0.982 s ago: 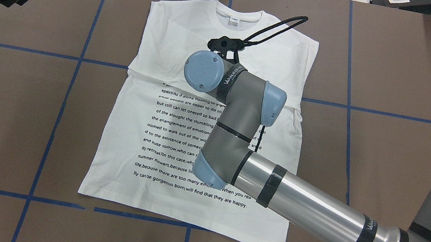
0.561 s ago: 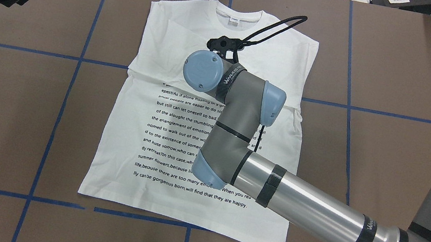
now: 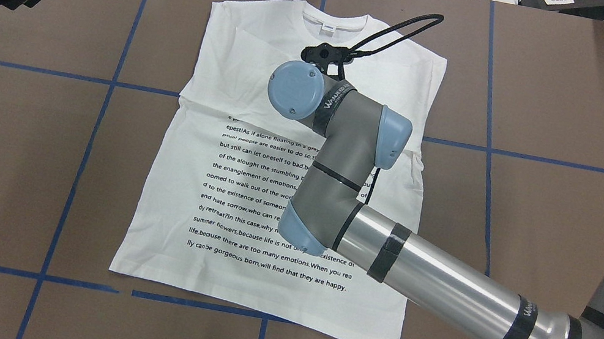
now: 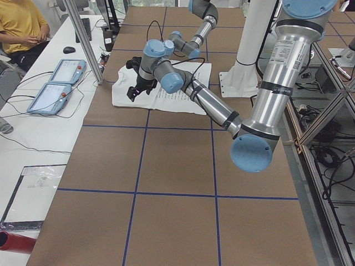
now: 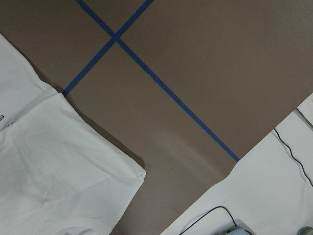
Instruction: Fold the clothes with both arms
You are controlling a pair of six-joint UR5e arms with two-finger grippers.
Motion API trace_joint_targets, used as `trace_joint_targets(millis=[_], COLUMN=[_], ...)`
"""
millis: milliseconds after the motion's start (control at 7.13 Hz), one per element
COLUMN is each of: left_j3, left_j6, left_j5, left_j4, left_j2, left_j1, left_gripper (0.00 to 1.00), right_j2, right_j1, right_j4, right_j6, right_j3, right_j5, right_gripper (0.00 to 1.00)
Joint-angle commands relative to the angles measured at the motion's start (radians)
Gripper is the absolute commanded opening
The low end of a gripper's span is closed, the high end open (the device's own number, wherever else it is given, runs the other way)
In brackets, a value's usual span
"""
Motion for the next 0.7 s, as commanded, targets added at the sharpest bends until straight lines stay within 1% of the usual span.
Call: trace_joint_targets(millis=[0,140,281,561], left_j3=[0.000,0.001,0.001,0.001], left_j6=[0.000,0.000,0.000,0.000], left_j5=[0.000,0.000,0.000,0.000], left_j4=[0.000,0.000,0.000,0.000], left_j2=[-0.002,0.000,0.000,0.000], left_j1=[0.002,0.002,0.002,0.002], left_gripper=[1.00,1.00,1.00,1.00], right_j2=[-0.108,-0.195,-0.230,-0.250], right_j1=[0.027,0.027,0.027,0.030], right_j4=[-0.101,-0.112,-0.110,-0.109], right_j6=[-0.049,-0.062,-0.064,-0.090], right_j3=[0.168,0.266,0.282,0.287], right_j5=[0.008,0.008,0.005,-0.001], right_gripper=[0.00,0.00,0.00,0.00])
